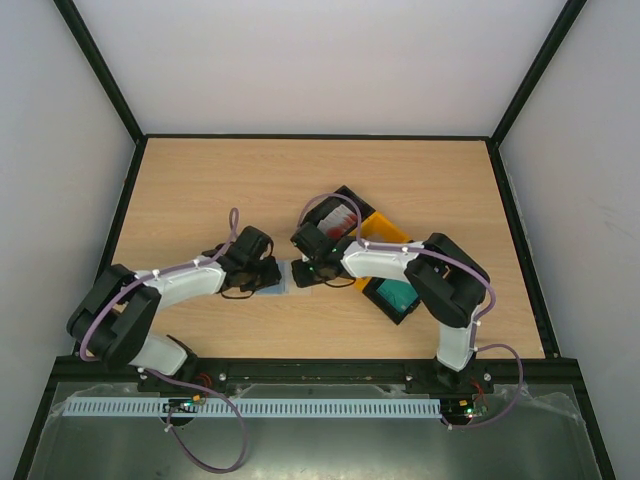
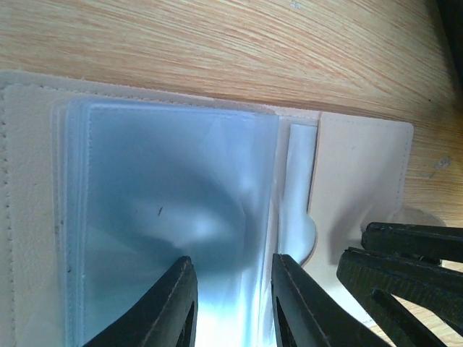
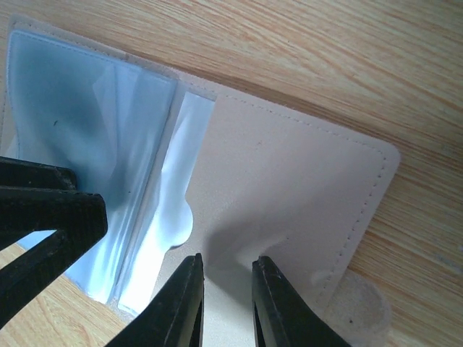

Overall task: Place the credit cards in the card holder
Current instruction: Open the card holder at the center of the board, then pick up the credit card from the storage box.

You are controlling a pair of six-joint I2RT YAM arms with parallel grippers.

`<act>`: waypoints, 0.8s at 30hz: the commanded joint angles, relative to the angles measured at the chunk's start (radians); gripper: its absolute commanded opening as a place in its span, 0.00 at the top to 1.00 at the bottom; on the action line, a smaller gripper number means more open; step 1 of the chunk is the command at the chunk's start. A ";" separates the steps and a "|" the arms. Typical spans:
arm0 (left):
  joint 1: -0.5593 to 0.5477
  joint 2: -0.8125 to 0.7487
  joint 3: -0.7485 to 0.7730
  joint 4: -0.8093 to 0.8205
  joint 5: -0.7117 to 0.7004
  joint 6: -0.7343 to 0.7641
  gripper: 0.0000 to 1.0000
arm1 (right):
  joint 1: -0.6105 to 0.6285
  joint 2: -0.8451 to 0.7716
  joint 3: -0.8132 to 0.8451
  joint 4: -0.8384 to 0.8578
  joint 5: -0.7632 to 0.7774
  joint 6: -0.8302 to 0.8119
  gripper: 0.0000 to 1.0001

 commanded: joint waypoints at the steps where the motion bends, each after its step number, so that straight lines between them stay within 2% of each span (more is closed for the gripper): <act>1: -0.006 0.025 0.009 -0.114 -0.063 0.003 0.68 | 0.004 0.015 0.022 -0.072 0.091 -0.005 0.80; 5: -0.005 -0.002 0.019 -0.085 -0.019 0.024 0.68 | 0.004 -0.023 0.052 -0.076 0.064 -0.013 0.80; 13: -0.006 -0.051 0.110 -0.044 0.062 0.058 0.58 | -0.032 -0.155 0.123 -0.111 0.044 -0.051 0.73; 20: -0.004 -0.054 0.138 -0.038 0.037 0.074 0.56 | -0.135 -0.287 0.124 -0.196 0.167 -0.102 0.70; 24: -0.003 -0.054 0.133 -0.009 0.037 0.078 0.54 | -0.197 -0.353 0.123 -0.240 0.272 -0.131 0.62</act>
